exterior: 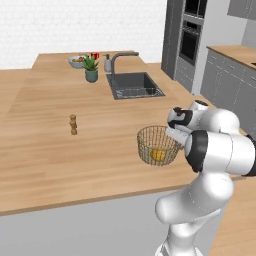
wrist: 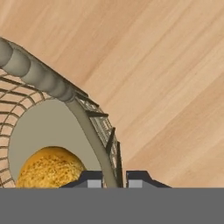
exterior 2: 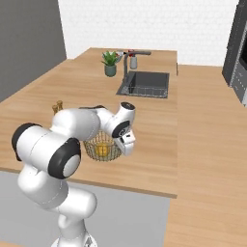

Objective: Open the cabinet, pick up the bread from the cabinet and place it in the basket. Then move the basket to the dining counter.

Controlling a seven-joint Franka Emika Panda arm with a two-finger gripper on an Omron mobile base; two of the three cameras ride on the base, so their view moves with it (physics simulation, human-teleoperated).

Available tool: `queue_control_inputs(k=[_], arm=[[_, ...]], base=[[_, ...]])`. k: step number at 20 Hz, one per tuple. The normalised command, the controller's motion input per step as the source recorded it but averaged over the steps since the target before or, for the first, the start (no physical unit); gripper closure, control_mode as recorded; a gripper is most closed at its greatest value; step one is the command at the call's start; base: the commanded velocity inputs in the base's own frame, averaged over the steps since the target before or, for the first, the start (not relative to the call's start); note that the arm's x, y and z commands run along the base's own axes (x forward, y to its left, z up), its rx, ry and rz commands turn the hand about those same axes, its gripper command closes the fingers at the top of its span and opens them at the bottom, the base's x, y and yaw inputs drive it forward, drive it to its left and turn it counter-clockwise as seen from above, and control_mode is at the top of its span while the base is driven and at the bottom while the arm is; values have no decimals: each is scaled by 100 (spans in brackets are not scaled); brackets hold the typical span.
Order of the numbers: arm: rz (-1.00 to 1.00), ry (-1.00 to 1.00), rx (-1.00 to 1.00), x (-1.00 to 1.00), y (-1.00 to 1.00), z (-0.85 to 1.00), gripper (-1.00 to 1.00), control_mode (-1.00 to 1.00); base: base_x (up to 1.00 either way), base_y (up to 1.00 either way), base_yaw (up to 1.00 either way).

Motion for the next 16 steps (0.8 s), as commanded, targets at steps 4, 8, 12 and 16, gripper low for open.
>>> queue_control_inputs(k=[4, 8, 12, 16], arm=[[0, 0, 0, 0, 3, 0, -100, -100], [0, 0, 0, 0, 1, 4, -100, -100], [2, 0, -6, 0, 1, 27, -100, -100], [1, 0, -15, 0, 3, 46, -100, -100]], base=[[0, 0, 0], [0, 0, 0], [0, 0, 0], [0, 0, 0]])
